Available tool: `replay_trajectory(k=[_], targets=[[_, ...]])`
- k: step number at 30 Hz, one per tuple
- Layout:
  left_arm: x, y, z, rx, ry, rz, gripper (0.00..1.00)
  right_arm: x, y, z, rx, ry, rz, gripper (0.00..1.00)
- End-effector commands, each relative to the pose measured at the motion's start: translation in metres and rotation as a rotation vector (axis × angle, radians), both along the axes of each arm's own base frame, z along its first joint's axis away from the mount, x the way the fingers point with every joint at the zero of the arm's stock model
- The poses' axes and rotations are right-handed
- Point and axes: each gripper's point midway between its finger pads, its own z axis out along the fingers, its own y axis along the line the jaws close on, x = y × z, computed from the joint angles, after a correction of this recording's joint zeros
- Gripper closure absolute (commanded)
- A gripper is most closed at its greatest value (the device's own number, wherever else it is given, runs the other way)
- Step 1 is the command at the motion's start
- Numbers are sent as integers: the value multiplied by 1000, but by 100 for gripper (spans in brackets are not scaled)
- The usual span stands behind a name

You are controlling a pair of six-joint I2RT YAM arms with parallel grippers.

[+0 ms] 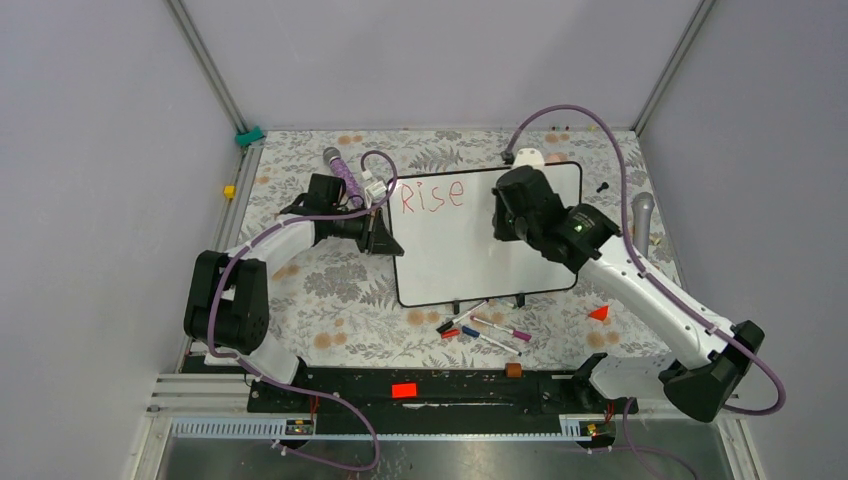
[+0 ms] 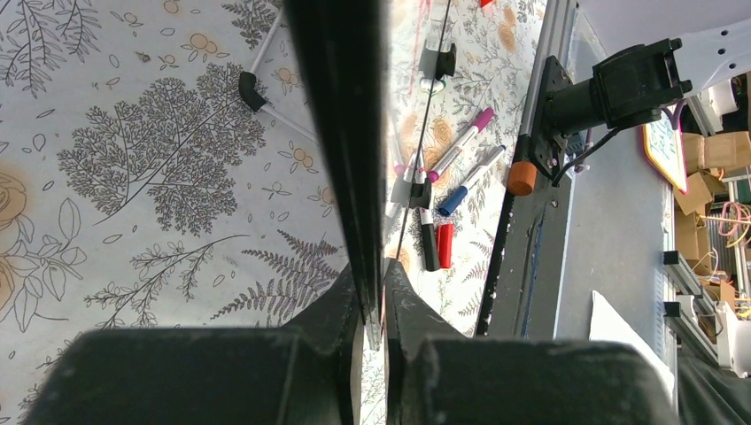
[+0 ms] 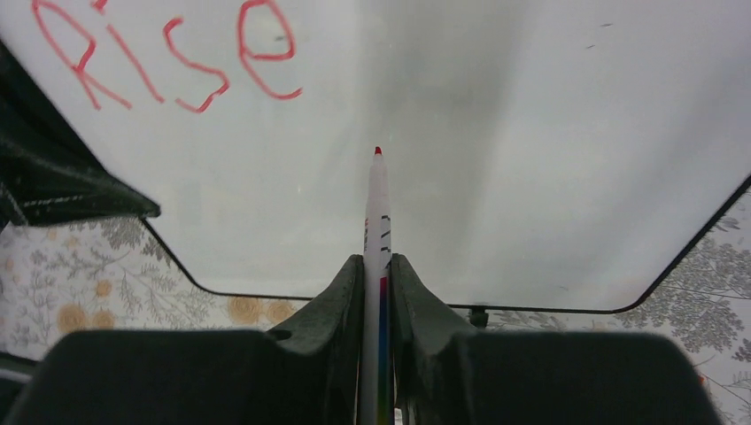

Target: Write a sentence on the whiteboard

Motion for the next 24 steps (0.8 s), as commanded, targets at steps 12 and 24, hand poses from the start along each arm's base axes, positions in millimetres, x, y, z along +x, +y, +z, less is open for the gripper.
replay_trajectory(k=[12,24], targets=[[3,1,-37,209,-59,10,100,31,-35,36,5,-66,-34,100],[21,19,-42,175,18,101,100,16,-18,17,96,-22,59,100]])
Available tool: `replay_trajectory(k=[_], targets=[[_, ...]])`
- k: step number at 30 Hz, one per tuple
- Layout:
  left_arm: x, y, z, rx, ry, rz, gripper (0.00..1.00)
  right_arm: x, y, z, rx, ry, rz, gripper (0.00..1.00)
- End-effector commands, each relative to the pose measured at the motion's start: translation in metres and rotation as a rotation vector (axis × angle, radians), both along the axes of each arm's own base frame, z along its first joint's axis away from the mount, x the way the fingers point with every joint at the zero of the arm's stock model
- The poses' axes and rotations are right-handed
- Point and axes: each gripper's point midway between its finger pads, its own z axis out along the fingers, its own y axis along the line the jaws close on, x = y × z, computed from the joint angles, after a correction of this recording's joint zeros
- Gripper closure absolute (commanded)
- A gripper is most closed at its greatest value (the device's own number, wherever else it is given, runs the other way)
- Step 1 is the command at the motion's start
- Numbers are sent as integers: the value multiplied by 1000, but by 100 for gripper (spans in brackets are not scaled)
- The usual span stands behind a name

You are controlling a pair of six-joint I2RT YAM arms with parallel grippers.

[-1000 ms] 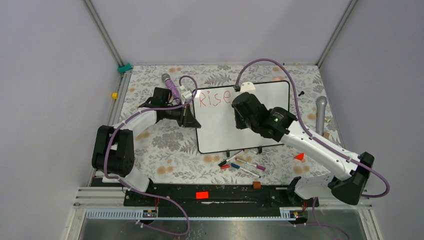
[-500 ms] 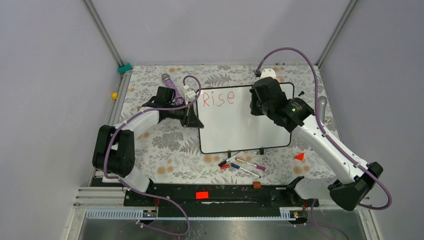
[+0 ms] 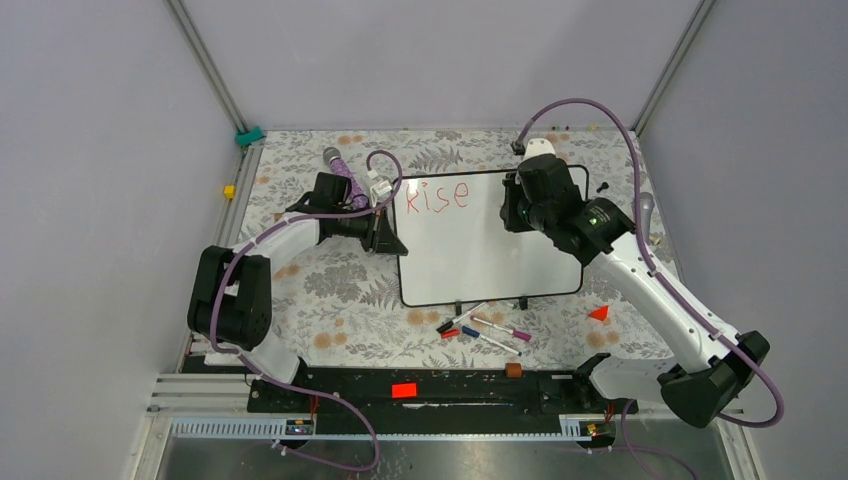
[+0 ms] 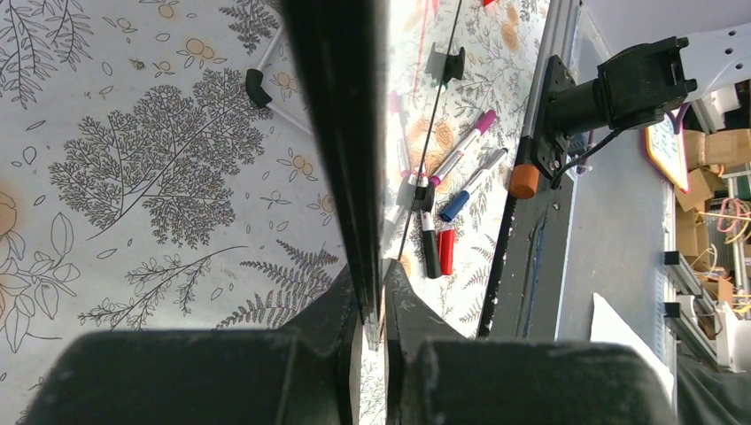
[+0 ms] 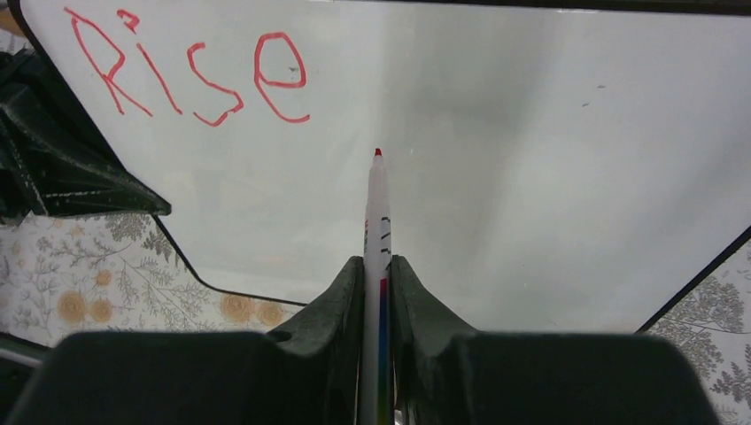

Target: Write a sentence on the whiteboard

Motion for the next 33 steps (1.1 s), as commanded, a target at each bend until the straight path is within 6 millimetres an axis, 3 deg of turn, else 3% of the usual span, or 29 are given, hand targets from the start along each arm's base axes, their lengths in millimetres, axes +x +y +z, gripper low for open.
replay_trajectory(k=[1,8,17,25,33], targets=[[22,32,-38,135,28,125,100,-9,18,-2,96,14,73,100],[27,39,-35,92,42,157,100,-16,42,-14,74,45,143,100],[24,38,-35,105,27,147,100,-24,117,-15,46,34,290,100],[13,25,-33,140,-13,95,100,-21,126,-26,-44,-3,252,100],[12,22,-33,131,-8,82,100,-42,105,-36,-43,2,260,100]])
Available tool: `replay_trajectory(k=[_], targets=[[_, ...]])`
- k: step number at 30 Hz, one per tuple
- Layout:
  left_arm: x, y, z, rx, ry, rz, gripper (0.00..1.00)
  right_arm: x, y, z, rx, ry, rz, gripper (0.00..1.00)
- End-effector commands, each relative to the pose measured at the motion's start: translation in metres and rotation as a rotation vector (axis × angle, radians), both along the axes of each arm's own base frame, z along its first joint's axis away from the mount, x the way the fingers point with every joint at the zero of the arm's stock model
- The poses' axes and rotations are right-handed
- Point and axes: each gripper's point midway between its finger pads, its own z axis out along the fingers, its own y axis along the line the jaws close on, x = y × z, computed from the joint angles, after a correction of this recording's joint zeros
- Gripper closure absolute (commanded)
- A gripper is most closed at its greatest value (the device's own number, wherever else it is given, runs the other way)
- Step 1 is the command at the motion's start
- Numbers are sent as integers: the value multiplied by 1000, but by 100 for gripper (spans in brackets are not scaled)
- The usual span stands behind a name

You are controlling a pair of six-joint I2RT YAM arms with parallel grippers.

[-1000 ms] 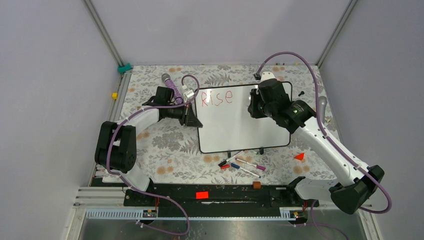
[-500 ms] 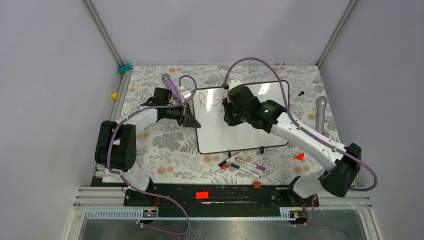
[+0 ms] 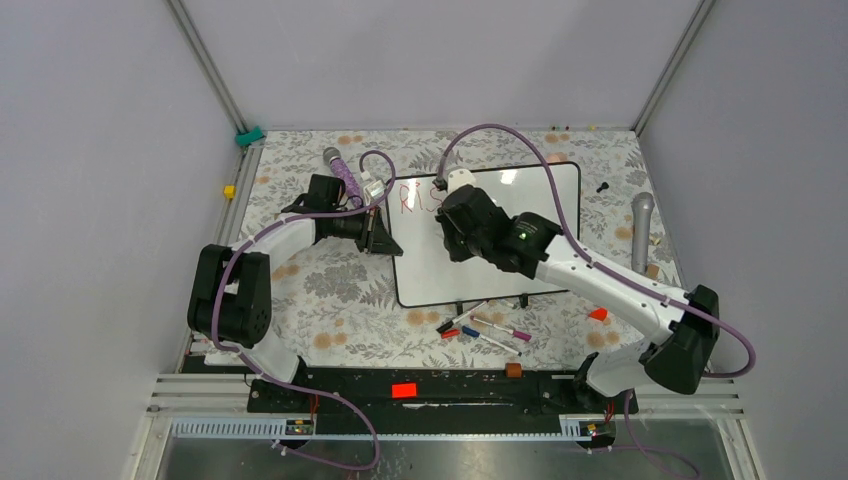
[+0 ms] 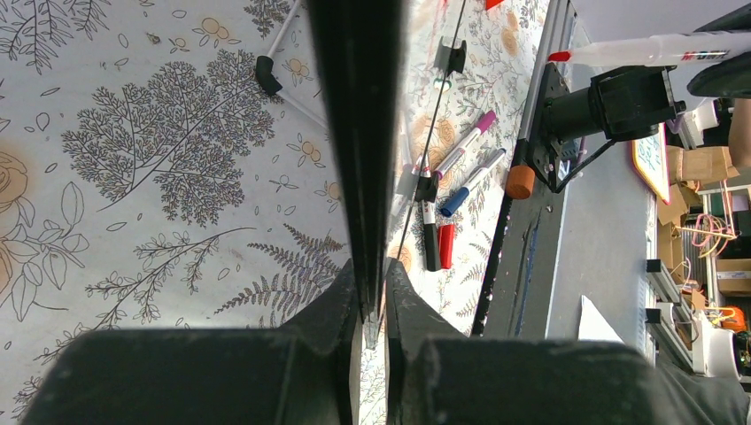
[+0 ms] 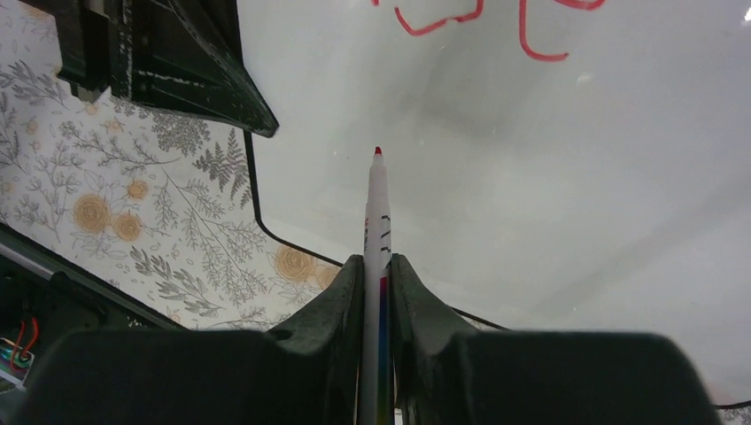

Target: Write a sentence on the whiteboard

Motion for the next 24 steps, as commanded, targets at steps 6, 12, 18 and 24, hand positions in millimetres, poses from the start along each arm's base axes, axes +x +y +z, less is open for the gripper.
replay_trajectory(k=[6,12,18,24], targets=[[8,10,-27,150,-52,42,100,-9,-6,-1,14,-50,12,100],[4,7,-27,158,-57,30,100,-5,21,7,-3,-114,82,100],[2,7,-25,159,-67,24,100,-7,48,6,-81,-177,153,100],[1,5,-24,153,-66,15,100,-3,56,3,-93,-187,158,100]])
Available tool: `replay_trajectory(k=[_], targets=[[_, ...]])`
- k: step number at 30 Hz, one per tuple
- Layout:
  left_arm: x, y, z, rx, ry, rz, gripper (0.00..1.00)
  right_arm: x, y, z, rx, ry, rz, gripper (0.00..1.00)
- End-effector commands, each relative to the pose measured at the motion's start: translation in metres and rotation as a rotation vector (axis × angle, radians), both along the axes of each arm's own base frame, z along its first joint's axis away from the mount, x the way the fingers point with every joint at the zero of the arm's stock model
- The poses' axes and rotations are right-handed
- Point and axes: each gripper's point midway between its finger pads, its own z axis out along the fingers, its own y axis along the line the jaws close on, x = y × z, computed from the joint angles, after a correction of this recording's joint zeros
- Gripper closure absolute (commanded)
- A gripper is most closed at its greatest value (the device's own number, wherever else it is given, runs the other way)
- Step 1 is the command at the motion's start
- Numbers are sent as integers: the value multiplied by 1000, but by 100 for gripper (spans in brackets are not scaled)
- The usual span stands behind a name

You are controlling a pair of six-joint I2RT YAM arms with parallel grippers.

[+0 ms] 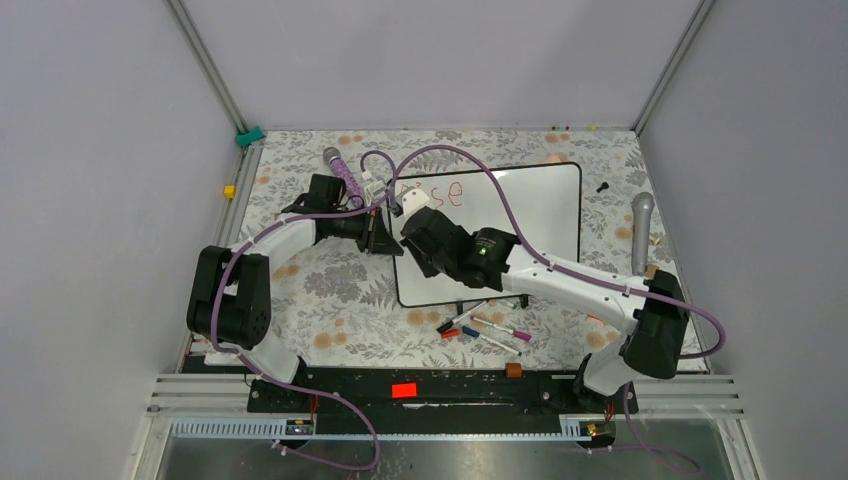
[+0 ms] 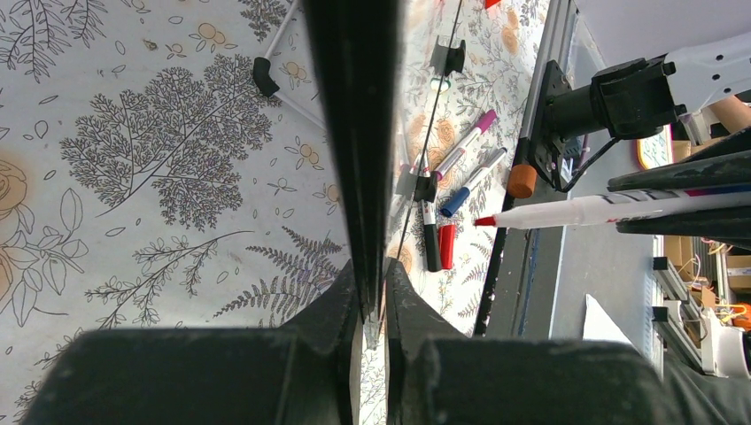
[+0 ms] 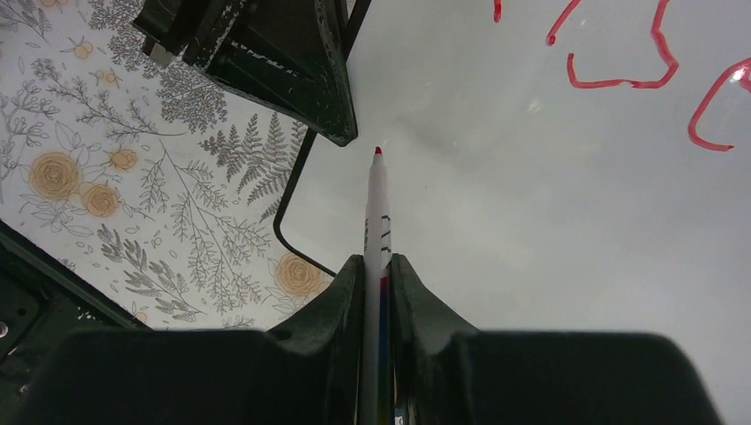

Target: Write a sentence on the whiteboard

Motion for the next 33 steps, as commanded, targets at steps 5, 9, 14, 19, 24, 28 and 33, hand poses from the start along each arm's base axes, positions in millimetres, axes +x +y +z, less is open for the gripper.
replay_trajectory(k=[5,9,14,19,24,28,33], targets=[[3,5,-29,150,-46,18,100,21,15,26,24,-99,-16,100],[-1,0,-30,167,-53,-7,100,26,18,27,13,-116,-24,100],[-2,-3,-32,177,-49,-15,100,30,15,28,-4,-128,-44,100],[-1,-3,-33,175,-41,-15,100,31,10,31,-17,-143,-54,100],[0,-3,-34,176,-36,-15,100,29,3,33,-30,-143,-62,100],[0,-4,-33,176,-35,-15,100,26,-3,30,-41,-131,-71,100],[-1,-3,-33,172,-38,-16,100,23,-7,25,-45,-116,-76,100]])
